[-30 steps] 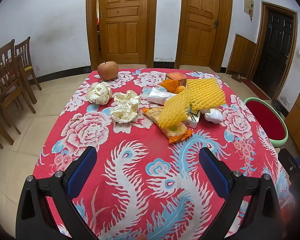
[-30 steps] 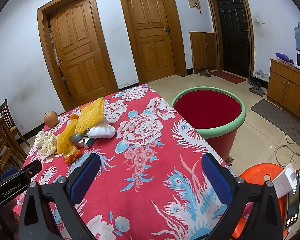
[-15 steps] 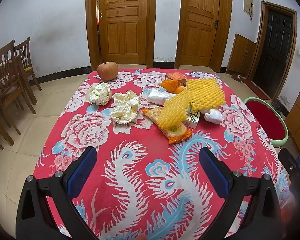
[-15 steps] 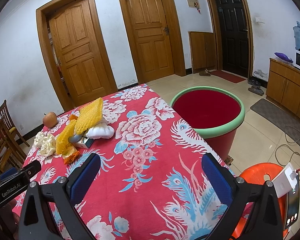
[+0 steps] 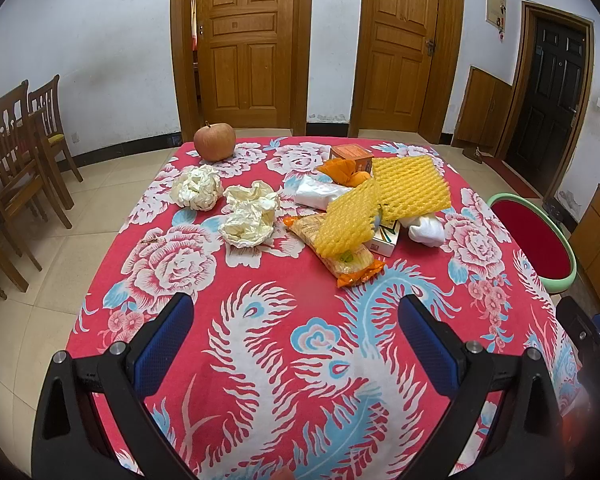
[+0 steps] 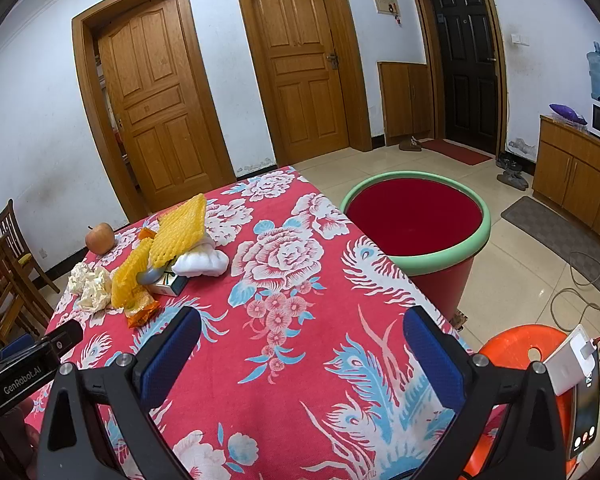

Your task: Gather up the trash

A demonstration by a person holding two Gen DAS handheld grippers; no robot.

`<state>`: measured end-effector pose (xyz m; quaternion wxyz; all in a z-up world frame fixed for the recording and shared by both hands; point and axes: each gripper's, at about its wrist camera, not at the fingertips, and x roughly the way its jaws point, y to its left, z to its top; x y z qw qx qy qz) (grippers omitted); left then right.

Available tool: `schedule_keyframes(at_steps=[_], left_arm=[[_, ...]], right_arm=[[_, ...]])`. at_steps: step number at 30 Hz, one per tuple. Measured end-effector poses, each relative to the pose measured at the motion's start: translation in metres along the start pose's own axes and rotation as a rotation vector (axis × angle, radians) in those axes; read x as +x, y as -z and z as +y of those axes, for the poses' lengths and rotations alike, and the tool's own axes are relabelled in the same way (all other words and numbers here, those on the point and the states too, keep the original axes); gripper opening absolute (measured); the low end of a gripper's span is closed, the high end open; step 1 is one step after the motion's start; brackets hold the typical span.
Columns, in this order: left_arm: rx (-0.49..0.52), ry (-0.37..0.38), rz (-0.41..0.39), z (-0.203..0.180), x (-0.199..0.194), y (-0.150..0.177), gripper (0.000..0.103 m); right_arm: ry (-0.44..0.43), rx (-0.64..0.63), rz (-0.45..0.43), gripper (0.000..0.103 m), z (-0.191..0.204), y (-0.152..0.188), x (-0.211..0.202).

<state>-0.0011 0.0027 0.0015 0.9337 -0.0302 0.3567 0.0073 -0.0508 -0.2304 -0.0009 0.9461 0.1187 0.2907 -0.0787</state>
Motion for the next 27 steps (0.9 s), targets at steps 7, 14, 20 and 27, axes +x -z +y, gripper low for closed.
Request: schedule_keyframes(at_steps=[7, 14, 20, 27], left_arm=[[0.003, -0.003, 0.012, 0.001, 0.004, 0.0, 0.101], [0.018, -0.007, 0.019, 0.005, 0.011, -0.004, 0.101], [0.01, -0.026, 0.026, 0.024, 0.022, -0.022, 0.101], [0.016, -0.075, 0.037, 0.051, 0.04, -0.046, 0.101]], right_arm=[[0.0, -0.001, 0.002, 0.103, 0.0, 0.001, 0.001], [-0.005, -0.016, -0.002, 0.103, 0.002, -0.001, 0.003], [-0.035, -0.055, 0.006, 0.103, 0.014, -0.016, 0.011], [-0.102, -0.067, 0.071, 0.103, 0.033, -0.036, 0.034]])
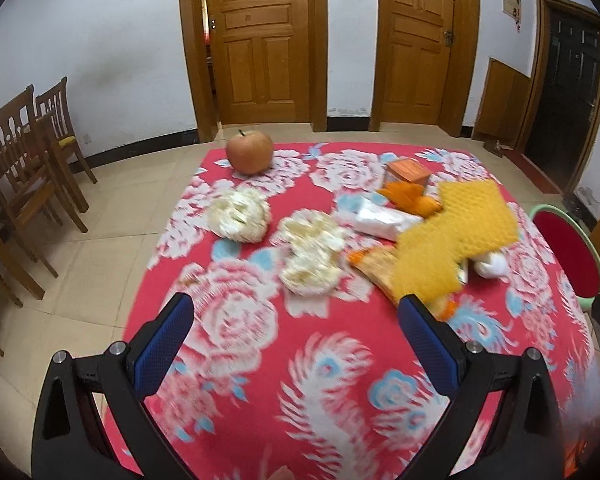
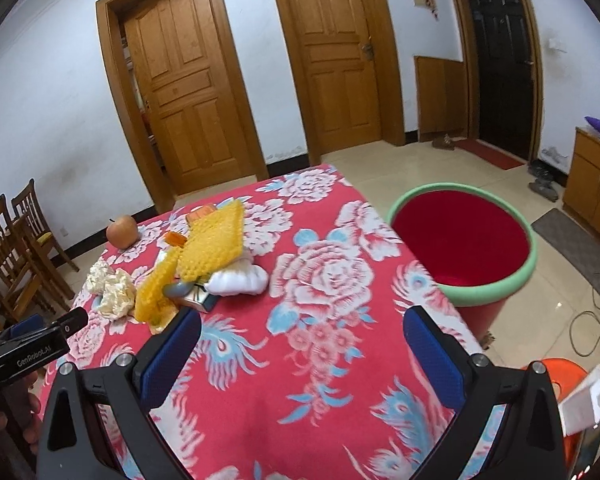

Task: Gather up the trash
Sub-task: 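Grasp crumpled tissue with left tool while right tool grasps yellow foam net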

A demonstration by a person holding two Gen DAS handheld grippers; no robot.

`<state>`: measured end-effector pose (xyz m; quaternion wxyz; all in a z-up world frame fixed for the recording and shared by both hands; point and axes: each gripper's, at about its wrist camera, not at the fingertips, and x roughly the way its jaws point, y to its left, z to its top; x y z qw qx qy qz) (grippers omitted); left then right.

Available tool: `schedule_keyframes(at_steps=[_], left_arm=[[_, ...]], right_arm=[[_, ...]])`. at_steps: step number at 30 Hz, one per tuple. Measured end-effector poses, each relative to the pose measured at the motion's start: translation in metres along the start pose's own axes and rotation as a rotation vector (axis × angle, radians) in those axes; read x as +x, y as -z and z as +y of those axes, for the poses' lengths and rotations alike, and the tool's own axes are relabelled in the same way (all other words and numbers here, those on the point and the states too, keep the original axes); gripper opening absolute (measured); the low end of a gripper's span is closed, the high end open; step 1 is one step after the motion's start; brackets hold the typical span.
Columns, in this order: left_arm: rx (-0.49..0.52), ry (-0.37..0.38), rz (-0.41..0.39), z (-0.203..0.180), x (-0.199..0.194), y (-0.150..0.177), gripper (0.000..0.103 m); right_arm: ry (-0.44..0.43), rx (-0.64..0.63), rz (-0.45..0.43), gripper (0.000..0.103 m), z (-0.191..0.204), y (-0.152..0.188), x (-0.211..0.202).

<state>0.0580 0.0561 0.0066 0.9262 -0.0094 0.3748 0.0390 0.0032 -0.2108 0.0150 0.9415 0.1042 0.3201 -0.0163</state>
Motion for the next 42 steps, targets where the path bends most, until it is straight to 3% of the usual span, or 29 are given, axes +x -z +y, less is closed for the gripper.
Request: schedule_keyframes(at_steps=[10, 17, 23, 27, 31, 32, 34, 37, 42], left_arm=[[-0.067, 0.01, 0.054, 0.025, 0.041, -0.023, 0.101], [-0.053, 0.078, 0.127, 0.018, 0.076, -0.019, 0.091], [-0.008, 0.188, 0.163, 0.009, 0.09, -0.017, 0.077], [0.011, 0.249, 0.182, 0.003, 0.097, -0.017, 0.045], [-0.008, 0.272, 0.167, 0.006, 0.097, -0.017, 0.032], [-0.012, 0.276, 0.161, 0.007, 0.095, -0.017, 0.03], [-0.024, 0.287, 0.157, 0.008, 0.093, -0.018, 0.026], [-0.043, 0.292, 0.157, 0.01, 0.088, -0.018, 0.023], [-0.067, 0.3, 0.131, 0.009, 0.07, -0.018, 0.022]], right_arm=[[-0.043, -0.033, 0.055, 0.103, 0.026, -0.03, 0.046], [-0.065, 0.003, 0.094, 0.103, 0.037, -0.045, 0.082], [-0.046, 0.027, 0.14, 0.084, 0.046, -0.049, 0.115], [-0.085, 0.055, 0.18, 0.062, 0.048, -0.046, 0.131], [-0.138, 0.078, 0.179, 0.037, 0.048, -0.043, 0.134], [-0.148, 0.076, 0.174, 0.035, 0.049, -0.043, 0.134], [-0.155, 0.068, 0.156, 0.022, 0.05, -0.044, 0.129], [-0.186, 0.065, 0.132, 0.014, 0.05, -0.046, 0.119], [-0.214, 0.031, 0.081, 0.013, 0.05, -0.049, 0.092]])
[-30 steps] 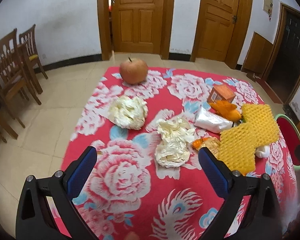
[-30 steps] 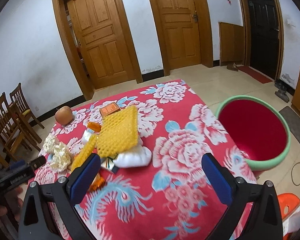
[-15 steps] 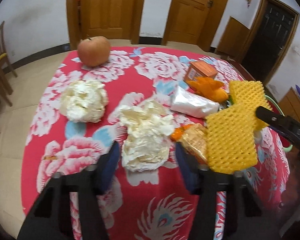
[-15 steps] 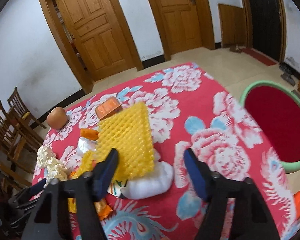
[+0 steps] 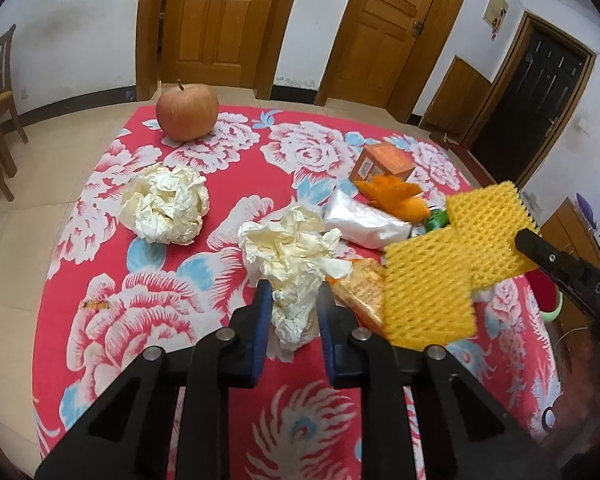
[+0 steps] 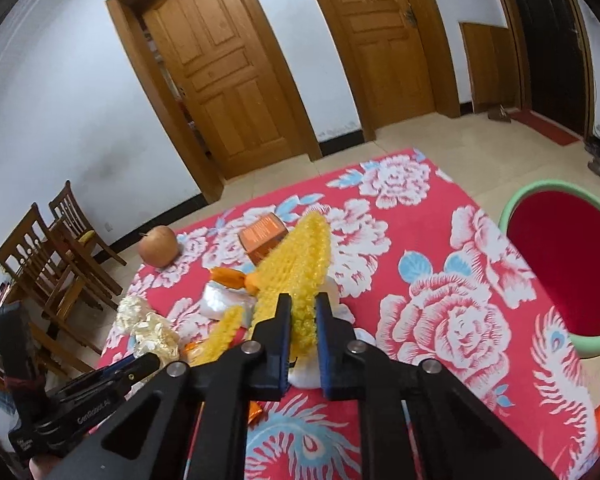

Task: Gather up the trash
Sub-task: 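Grasp crumpled tissue with left tool while right tool grasps yellow foam net, then carry tissue and foam net to red bucket and open both tools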

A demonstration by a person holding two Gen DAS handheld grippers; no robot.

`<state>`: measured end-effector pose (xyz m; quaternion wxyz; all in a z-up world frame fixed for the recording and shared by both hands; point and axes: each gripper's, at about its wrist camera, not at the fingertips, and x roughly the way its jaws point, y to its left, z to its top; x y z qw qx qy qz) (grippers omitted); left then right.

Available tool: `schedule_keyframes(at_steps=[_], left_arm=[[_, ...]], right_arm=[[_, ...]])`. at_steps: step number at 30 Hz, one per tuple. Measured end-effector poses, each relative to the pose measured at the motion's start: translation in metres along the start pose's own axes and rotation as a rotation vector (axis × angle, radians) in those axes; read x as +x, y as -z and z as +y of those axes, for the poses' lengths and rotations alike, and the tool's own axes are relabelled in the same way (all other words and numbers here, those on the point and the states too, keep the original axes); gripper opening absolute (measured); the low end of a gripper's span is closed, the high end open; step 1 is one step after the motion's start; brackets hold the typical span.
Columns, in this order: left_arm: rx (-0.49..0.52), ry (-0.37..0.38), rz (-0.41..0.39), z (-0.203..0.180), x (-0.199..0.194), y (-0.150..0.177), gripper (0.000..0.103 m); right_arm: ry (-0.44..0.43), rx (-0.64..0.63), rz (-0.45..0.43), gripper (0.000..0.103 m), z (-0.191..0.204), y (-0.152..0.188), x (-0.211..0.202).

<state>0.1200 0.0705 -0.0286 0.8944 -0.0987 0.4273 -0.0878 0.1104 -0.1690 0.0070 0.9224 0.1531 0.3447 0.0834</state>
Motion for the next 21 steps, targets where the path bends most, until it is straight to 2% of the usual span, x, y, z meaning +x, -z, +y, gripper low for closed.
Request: schedule_keyframes(at_steps=[5, 14, 21], left_arm=[[-0.01, 0.022, -0.02, -0.008, -0.017, 0.002, 0.021], [-0.003, 0.047, -0.054, -0.038, -0.043, 0.004, 0.021], [0.005, 0.05, -0.055, -0.055, -0.043, 0.003, 0.021]], right_arm=[[-0.032, 0.018, -0.041, 0.013, -0.004, 0.0, -0.026], [-0.031, 0.046, -0.099, 0.013, -0.025, 0.002, -0.062], [-0.012, 0.071, -0.081, 0.013, -0.047, 0.005, -0.066]])
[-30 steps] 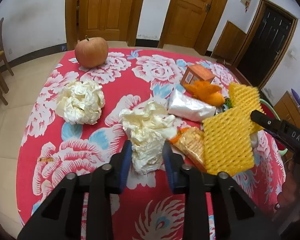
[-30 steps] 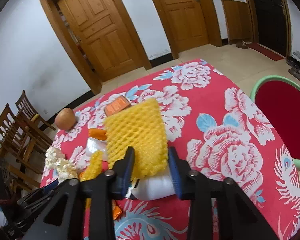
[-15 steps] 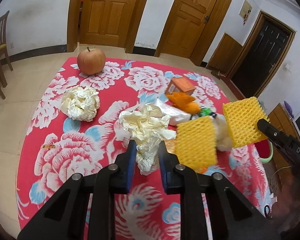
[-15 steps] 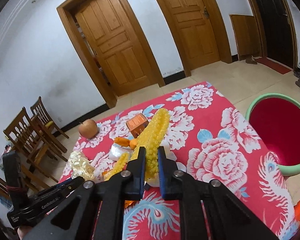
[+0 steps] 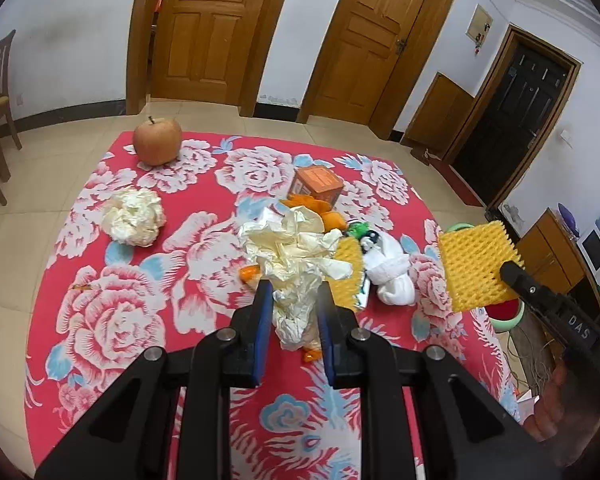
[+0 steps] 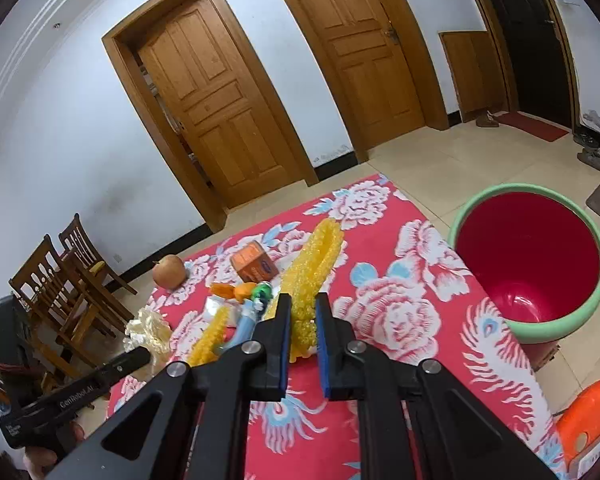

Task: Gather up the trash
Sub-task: 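Carry tissue and foam net to red bucket and open both tools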

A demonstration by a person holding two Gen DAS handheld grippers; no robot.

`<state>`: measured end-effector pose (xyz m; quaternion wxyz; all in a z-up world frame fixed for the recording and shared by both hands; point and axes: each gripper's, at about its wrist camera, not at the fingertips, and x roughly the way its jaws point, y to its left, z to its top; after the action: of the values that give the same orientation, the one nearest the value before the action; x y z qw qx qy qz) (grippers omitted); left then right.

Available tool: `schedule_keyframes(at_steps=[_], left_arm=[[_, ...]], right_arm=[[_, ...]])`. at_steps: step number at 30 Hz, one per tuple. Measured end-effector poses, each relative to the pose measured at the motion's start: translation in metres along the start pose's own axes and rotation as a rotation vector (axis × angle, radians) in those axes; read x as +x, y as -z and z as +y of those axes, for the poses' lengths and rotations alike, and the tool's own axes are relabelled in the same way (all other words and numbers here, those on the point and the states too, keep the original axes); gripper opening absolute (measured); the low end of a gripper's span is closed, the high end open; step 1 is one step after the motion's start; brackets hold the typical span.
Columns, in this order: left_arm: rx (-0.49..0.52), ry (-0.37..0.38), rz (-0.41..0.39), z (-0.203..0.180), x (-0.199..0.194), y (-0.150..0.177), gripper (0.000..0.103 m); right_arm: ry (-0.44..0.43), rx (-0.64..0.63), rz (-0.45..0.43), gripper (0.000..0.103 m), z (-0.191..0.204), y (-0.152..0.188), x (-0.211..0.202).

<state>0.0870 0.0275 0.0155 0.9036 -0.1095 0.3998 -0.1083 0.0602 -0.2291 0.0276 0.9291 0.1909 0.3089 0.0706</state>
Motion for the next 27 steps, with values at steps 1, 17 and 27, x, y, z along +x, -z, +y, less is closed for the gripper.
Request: schedule_keyframes(at_steps=[1, 17, 27], left_arm=[[0.008, -0.001, -0.002, -0.003, 0.001, -0.001, 0.021], [0.172, 0.087, -0.014, -0.102, 0.021, -0.021, 0.021], [0.305, 0.191, 0.042, -0.192, 0.06, -0.017, 0.021]], right_arm=[[0.004, 0.0, 0.0, 0.013, -0.003, -0.001, -0.001], [0.129, 0.07, -0.108, 0.013, -0.071, -0.019, -0.047], [0.241, 0.215, -0.145, 0.013, -0.146, -0.023, -0.07]])
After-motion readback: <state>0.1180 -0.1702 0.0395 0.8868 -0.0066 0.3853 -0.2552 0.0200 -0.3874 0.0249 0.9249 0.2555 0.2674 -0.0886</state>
